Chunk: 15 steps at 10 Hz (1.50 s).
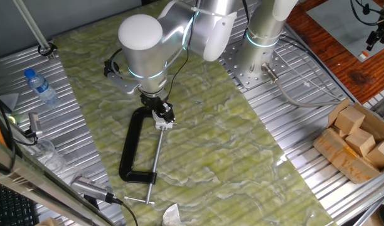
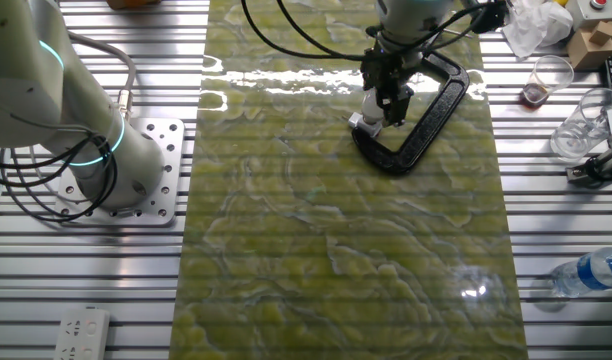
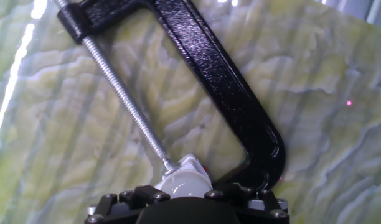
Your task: Install the light bulb by rotating it
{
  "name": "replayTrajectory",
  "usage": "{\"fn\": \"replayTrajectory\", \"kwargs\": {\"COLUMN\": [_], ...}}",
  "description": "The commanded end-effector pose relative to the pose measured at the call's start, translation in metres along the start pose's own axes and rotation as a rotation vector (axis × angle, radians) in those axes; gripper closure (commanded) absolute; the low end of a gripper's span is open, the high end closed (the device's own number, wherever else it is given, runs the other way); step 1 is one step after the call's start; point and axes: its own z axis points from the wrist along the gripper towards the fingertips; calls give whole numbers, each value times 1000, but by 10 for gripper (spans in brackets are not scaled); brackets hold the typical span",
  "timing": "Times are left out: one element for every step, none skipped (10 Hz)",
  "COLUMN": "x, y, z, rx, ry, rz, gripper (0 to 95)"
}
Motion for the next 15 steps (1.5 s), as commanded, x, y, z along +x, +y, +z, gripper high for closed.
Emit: {"fn": "replayTrajectory", "kwargs": {"x": [1, 1, 1, 1, 1, 1, 1, 1, 1, 1, 1, 1, 1, 1, 1], "y": [0, 0, 0, 0, 0, 0, 0, 0, 0, 0, 0, 0, 0, 0, 0], "z": [-3, -3, -3, -3, -3, -3, -3, -3, -3, -3, -3, -3, -3, -3, -3], "rx": [-12, -16, -17, -20, -22, -23, -24, -23, -22, -21, -20, -19, -18, -16, -14], "ry": [-15, -18, -17, -20, -24, -26, -27, -26, -27, -27, -26, -27, -28, -29, -30], "rz": [-419, -457, -484, -526, -570, -592, -624, -648, -669, -677, -694, -700, -705, -707, -708], "gripper": [380, 380, 380, 380, 380, 380, 380, 380, 380, 380, 380, 380, 380, 380, 380]}}
